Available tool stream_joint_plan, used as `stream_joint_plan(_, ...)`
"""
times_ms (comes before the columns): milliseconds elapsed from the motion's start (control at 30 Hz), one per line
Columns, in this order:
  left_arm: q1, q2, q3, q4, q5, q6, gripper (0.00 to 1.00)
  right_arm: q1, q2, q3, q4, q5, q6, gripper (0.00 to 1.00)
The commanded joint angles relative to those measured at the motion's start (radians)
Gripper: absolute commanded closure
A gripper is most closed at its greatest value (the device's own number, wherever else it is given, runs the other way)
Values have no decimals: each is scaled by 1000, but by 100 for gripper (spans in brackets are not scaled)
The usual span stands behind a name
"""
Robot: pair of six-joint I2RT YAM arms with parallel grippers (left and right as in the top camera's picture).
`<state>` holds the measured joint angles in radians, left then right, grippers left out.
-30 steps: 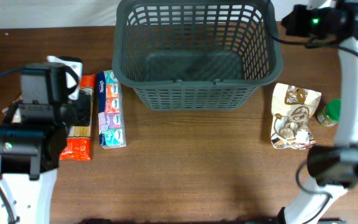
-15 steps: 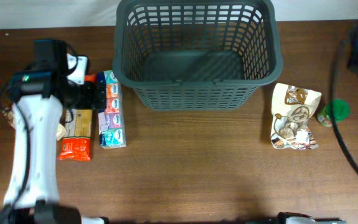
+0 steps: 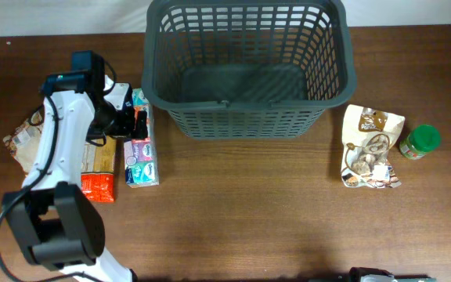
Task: Pack container
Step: 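Grasp the Kleenex tissue-pack strip with the left gripper and lift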
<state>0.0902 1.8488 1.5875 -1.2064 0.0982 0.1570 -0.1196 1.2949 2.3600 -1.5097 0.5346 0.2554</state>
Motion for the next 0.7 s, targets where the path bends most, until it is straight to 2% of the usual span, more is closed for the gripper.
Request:
stream_joint_plan(0,5,67,3,5,12,24,0,6,37,0,-23,53,23,1)
stream_joint_plan(667,-3,234,3,123,45,47,0,6,238,0,-22,53,23,1)
